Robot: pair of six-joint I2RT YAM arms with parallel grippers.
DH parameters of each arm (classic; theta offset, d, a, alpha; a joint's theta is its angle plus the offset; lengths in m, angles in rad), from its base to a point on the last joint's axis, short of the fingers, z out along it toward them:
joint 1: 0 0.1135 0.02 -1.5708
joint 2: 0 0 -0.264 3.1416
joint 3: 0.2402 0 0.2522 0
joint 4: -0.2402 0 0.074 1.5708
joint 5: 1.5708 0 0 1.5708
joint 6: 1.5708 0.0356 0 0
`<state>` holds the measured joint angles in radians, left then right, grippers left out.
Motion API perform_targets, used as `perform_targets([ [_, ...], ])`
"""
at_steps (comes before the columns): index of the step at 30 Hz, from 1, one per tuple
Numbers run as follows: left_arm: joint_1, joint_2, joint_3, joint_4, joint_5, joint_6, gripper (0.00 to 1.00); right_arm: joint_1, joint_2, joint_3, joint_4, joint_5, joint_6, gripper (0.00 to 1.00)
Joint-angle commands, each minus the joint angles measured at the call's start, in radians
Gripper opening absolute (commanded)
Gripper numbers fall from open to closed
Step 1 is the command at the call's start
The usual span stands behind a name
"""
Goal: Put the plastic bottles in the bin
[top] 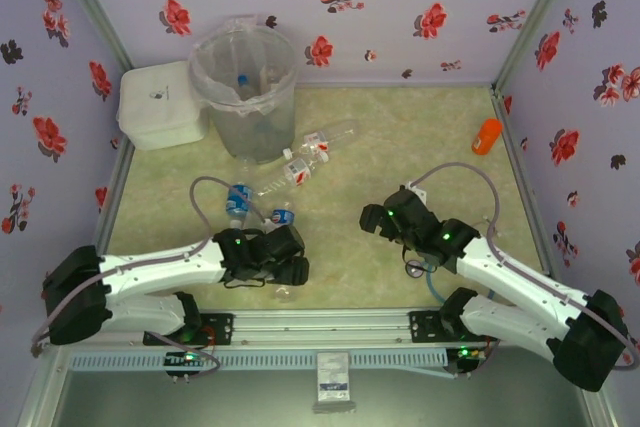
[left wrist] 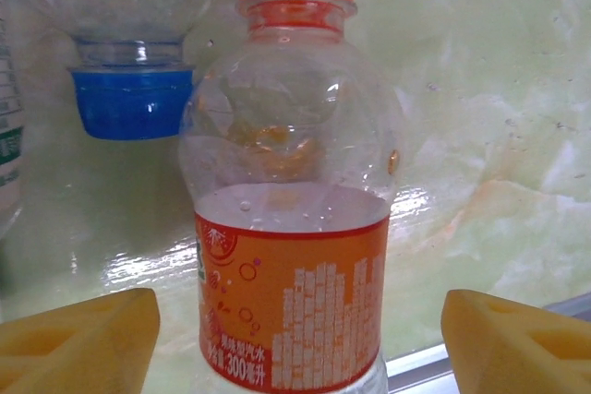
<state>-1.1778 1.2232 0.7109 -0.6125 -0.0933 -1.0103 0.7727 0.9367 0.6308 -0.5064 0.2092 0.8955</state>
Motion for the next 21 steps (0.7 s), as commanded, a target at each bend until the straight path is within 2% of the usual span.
perform_targets([
  [1, 0.007, 0.016, 0.001, 0.021, 0.013, 0.018, 0.74, -0.012, -0.011, -0.011, -0.019, 0.017, -0.024, 0.99],
  [5, 0.016, 0.008, 0.018, -0.009, 0.012, 0.032, 0.62, -0.028, -0.037, -0.026, -0.020, 0.019, -0.024, 1.00],
  [13, 0.048, -0.019, 0.061, -0.052, 0.009, 0.105, 0.53, -0.051, -0.044, -0.024, -0.021, 0.019, -0.043, 1.00],
  [15, 0.054, -0.010, 0.058, -0.060, 0.013, 0.099, 0.57, -0.054, -0.049, -0.026, -0.023, 0.018, -0.044, 0.99],
  [17, 0.056, 0.011, 0.058, -0.074, 0.015, 0.092, 0.68, -0.058, -0.052, -0.029, -0.023, 0.017, -0.047, 0.99],
  [19, 0.056, 0.035, 0.053, -0.071, 0.021, 0.093, 0.75, -0.063, -0.054, -0.033, -0.023, 0.016, -0.050, 0.99],
  [21, 0.054, 0.060, 0.037, -0.040, 0.028, 0.099, 0.77, -0.067, -0.052, -0.038, -0.020, 0.014, -0.052, 0.99],
])
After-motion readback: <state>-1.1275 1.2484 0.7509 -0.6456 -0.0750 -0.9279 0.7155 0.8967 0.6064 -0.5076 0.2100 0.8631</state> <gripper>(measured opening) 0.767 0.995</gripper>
